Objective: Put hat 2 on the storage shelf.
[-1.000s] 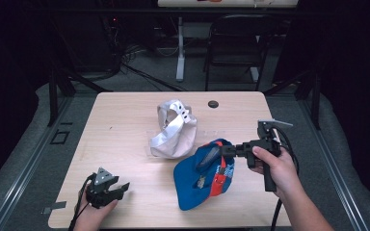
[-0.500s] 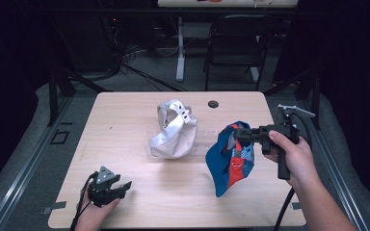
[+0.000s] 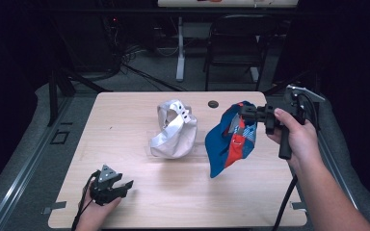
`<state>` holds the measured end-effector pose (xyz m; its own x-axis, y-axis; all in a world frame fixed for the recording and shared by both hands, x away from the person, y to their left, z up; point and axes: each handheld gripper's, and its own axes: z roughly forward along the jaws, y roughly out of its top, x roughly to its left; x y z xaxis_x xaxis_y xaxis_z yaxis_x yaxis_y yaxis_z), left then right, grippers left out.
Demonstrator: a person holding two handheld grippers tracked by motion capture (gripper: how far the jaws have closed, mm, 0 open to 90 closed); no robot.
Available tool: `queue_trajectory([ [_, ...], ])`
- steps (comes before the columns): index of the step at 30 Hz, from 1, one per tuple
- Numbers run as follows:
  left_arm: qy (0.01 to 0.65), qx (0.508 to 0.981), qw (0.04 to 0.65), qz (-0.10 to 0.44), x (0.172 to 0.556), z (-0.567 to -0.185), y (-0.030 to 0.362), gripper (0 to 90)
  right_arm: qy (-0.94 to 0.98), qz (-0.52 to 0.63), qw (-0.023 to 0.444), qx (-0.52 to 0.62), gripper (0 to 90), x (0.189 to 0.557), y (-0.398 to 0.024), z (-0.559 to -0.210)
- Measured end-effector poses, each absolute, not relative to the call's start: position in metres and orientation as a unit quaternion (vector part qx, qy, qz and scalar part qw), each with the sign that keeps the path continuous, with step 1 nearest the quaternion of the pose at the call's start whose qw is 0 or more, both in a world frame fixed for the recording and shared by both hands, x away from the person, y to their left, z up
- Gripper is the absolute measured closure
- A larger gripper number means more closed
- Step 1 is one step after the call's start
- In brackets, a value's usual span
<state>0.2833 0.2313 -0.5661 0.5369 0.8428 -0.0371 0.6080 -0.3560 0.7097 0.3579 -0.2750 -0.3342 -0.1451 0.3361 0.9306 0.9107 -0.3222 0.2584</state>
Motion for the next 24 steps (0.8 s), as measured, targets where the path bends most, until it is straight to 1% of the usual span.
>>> queue_trajectory([
  [4,0.448,0.808,0.343,0.169,0.284,-0.567,0.231,46.4,-0.519,-0.549,0.253,-0.604,78.0,0.364,-0.274,-0.328],
  [8,0.451,0.805,0.346,0.170,0.284,-0.566,0.232,46.4,-0.514,-0.548,0.237,-0.616,78.0,0.377,-0.272,-0.319],
  [11,0.451,0.805,0.346,0.169,0.284,-0.566,0.233,46.4,-0.515,-0.546,0.234,-0.618,78.1,0.385,-0.271,-0.317],
  [18,0.452,0.805,0.343,0.172,0.284,-0.566,0.234,46.4,-0.515,-0.541,0.224,-0.626,78.0,0.402,-0.266,-0.314],
  [24,0.451,0.809,0.339,0.163,0.284,-0.565,0.237,46.4,-0.507,-0.539,0.222,-0.634,78.0,0.415,-0.262,-0.316],
])
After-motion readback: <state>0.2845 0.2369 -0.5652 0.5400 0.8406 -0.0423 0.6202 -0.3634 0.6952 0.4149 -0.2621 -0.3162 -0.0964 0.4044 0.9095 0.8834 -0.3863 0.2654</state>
